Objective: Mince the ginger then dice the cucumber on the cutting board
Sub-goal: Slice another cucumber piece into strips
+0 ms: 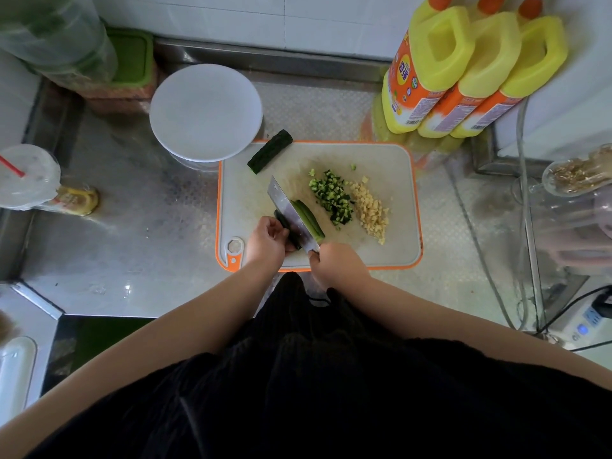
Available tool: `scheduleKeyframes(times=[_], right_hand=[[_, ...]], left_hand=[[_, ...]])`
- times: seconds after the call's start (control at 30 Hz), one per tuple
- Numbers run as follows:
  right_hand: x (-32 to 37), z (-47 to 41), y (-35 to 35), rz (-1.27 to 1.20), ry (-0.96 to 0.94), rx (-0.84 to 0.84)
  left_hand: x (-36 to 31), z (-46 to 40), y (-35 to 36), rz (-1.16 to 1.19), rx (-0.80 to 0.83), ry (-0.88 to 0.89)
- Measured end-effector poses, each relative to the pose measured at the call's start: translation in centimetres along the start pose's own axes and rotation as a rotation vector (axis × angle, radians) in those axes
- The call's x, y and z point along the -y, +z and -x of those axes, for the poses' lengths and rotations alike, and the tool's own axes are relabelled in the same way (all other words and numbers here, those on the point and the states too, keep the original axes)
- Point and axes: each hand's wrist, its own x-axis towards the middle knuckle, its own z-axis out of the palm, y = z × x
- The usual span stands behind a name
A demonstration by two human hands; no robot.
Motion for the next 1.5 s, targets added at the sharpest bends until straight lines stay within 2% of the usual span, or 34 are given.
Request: scheduleKeyframes(times=[0.7, 1.5], right_hand=[[1.0, -0.1, -0.4, -0.015, 0.078, 0.072], [2.0, -0.6, 0.1, 0.006, 0.075, 0.058]], left_hand=[[0.1, -0.4, -0.1, 0.003, 0.006, 0.002], [0.4, -0.6, 0.0, -0.025, 0.01, 0.012]])
